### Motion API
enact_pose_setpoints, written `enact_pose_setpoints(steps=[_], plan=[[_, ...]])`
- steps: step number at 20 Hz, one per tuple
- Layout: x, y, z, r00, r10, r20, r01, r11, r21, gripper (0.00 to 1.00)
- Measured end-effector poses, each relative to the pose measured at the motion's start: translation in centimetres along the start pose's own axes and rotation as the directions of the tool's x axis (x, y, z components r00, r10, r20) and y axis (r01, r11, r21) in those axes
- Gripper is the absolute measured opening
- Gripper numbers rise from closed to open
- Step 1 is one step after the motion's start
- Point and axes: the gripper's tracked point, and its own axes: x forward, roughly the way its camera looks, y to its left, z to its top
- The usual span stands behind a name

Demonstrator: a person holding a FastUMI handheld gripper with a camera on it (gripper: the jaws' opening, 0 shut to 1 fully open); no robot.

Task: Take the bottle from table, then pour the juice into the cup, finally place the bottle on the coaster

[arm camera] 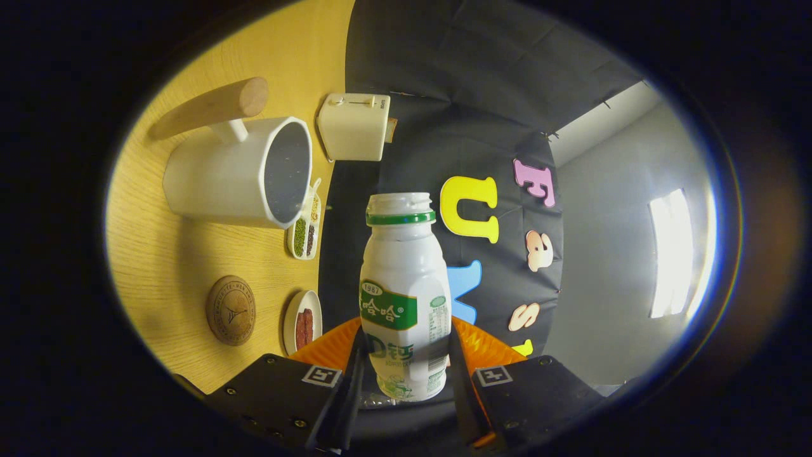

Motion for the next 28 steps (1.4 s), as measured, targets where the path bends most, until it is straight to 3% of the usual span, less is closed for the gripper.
enact_pose_setpoints(steps=[6, 9, 12, 15, 19, 25, 27, 28], plan=[[0.1, 0.2, 0.1, 0.999, 0.04, -0.003, -0.039, 0.984, 0.173, 0.62], [0.3, -0.2, 0.3, 0.998, 0.055, 0.005, -0.053, 0.943, 0.328, 0.62], [0.7, -0.4, 0.6, 0.997, 0.07, 0.014, -0.068, 0.875, 0.48, 0.62], [1.1, 0.0, 0.7, 0.994, 0.102, 0.03, -0.097, 0.752, 0.652, 0.62], [2.1, 0.8, 0.0, 0.988, 0.149, 0.042, -0.117, 0.537, 0.835, 0.62], [3.6, 4.2, -0.9, 0.964, 0.254, 0.073, -0.112, 0.141, 0.984, 0.62], [3.9, 5.7, -1.1, 0.954, 0.288, 0.084, -0.107, 0.064, 0.992, 0.62], [3.9, 6.2, -1.1, 0.95, 0.297, 0.092, -0.11, 0.044, 0.993, 0.62]])
